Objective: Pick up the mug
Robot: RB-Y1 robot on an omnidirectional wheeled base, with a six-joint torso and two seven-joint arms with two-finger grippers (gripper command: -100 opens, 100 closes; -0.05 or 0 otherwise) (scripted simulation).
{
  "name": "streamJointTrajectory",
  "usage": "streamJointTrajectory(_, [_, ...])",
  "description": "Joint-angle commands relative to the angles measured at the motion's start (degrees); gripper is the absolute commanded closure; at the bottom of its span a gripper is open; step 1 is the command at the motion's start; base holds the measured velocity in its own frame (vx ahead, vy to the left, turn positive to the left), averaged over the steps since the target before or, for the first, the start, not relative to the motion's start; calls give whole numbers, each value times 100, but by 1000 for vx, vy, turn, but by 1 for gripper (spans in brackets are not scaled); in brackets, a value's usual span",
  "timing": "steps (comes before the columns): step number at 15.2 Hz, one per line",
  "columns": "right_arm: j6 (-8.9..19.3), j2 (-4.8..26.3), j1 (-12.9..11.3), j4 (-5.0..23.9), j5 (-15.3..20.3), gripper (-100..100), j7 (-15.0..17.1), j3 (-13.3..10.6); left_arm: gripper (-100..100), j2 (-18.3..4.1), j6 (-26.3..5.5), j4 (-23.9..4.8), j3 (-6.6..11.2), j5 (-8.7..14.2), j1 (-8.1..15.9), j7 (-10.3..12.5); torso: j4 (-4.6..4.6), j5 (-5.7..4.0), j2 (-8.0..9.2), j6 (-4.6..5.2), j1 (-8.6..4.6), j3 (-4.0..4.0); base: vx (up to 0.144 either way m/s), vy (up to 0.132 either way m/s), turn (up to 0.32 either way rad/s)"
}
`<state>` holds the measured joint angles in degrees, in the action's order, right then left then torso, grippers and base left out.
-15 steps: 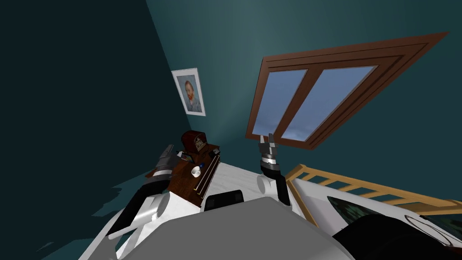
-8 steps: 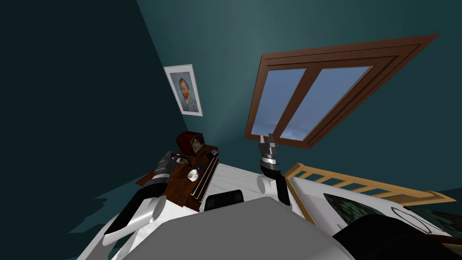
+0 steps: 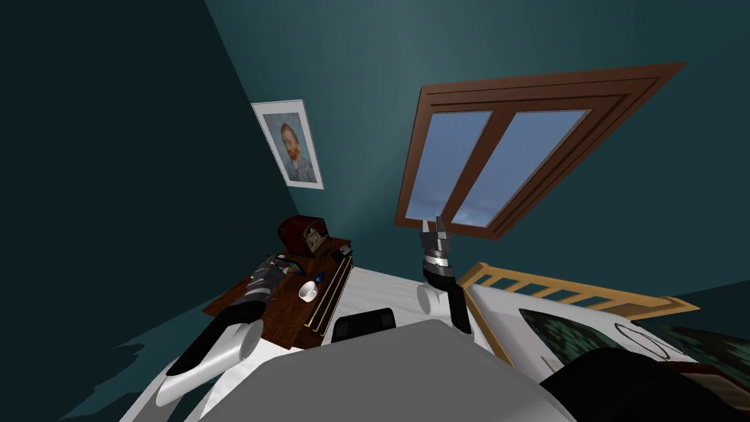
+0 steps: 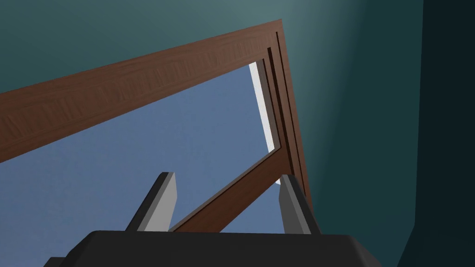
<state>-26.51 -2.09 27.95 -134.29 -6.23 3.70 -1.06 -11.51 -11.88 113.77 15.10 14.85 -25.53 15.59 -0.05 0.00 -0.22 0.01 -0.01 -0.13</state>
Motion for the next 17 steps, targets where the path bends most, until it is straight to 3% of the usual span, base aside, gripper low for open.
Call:
streamJointTrajectory(1, [0,0,0,0,0,0,0,0,-100,-66,-286,-286,161,198,24,140,0,0,0,0,0,0,77,-1,-130])
streamJointTrajectory(3, [0,0,0,0,0,0,0,0,-100,-66,-407,-313,161,198,24,140,-2,1,-9,0,1,-5,65,3,-66])
streamJointTrajectory(4, [0,0,0,0,0,0,0,0,-100,-90,-591,-519,281,333,47,233,-2,0,-5,-1,0,-3,52,-10,-89])
streamJointTrajectory(6, [0,0,0,0,0,0,0,0,-100,-90,-703,-519,281,333,47,233,-1,0,-3,-1,-3,-2,47,0,-62])
streamJointTrajectory(7, [0,0,0,0,0,0,0,0,-100,-111,-888,-726,401,468,70,326,0,0,0,-1,-1,0,47,1,-73])
streamJointTrajectory(9, [0,0,0,0,0,0,0,0,-100,-111,-1000,-726,401,468,70,326,0,0,0,-1,-1,0,41,3,-72])
streamJointTrajectory(10, [0,0,0,0,0,0,0,0,-100,-131,-1198,-933,521,603,92,420,0,0,4,-1,-1,2,47,1,-83])
streamJointTrajectory(12, [0,0,0,0,0,0,0,0,-100,-131,-1296,-933,521,603,92,420,0,0,-1,0,0,0,50,7,-67])
streamJointTrajectory(13, [0,0,0,0,0,0,0,0,-100,-149,-1487,-1139,640,738,115,513,0,0,1,-1,0,0,54,5,-84])
streamJointTrajectory(15, [0,0,0,0,0,0,0,0,-100,-149,-1592,-1139,640,738,115,513,0,0,-1,0,1,-1,45,4,-68])
streamJointTrajectory(16, [0,0,0,0,0,0,0,0,-100,-164,-1782,-1344,759,871,136,606,0,0,2,-1,0,1,50,6,-85])
streamJointTrajectory(17, [0,0,0,0,0,0,0,0,-100,-164,-1885,-1344,759,871,136,606,0,0,0,0,0,0,57,4,-97])
